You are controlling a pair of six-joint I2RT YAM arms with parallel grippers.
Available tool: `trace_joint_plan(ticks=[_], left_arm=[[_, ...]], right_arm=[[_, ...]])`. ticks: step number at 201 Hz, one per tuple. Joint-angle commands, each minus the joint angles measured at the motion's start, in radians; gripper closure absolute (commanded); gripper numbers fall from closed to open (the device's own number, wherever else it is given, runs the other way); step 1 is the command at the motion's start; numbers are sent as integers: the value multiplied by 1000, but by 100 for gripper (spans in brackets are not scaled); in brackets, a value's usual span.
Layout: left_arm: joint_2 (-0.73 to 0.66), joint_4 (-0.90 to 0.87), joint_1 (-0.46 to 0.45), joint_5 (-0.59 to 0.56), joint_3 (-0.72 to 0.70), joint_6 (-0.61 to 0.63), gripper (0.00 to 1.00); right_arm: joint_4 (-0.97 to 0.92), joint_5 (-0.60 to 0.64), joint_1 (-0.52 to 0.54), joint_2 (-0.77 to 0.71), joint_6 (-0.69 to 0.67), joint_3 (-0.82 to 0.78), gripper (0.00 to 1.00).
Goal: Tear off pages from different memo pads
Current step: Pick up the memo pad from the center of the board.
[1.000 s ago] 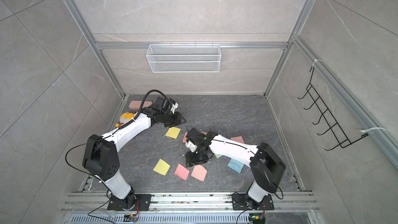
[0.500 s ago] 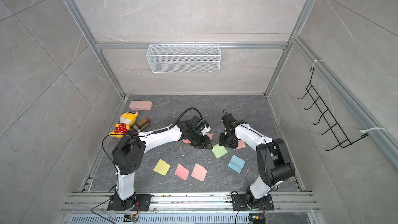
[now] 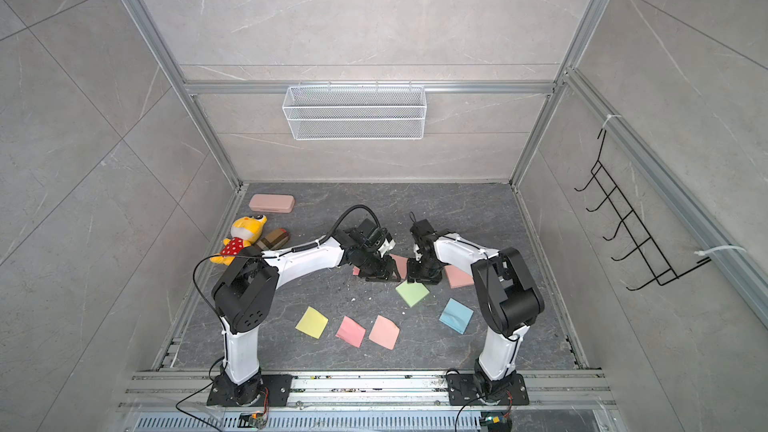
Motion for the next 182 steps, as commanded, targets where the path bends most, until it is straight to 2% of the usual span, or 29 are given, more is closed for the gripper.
trace_joint_plan(ticks=[1, 22, 54, 99, 129, 182], left_arm=[[-3, 1, -4, -7, 47, 49, 50], [48, -17, -5, -8, 91, 63, 50], [90, -26, -15, -19, 115, 74, 50], [152, -23, -37, -1, 143, 57, 50], [138, -8, -60, 23, 91, 44, 51], [57, 26, -103, 71, 50, 4, 52]], right_arm=[[-61, 35, 5, -62, -20, 12, 46], [-89, 50, 1, -164, 32, -39, 45], [-27, -36, -6, -279, 189, -199, 45], [161, -149, -16, -283, 347, -335, 45], [201, -155, -27, -262, 357, -358, 45], [157, -142, -45, -215, 286, -296, 46]])
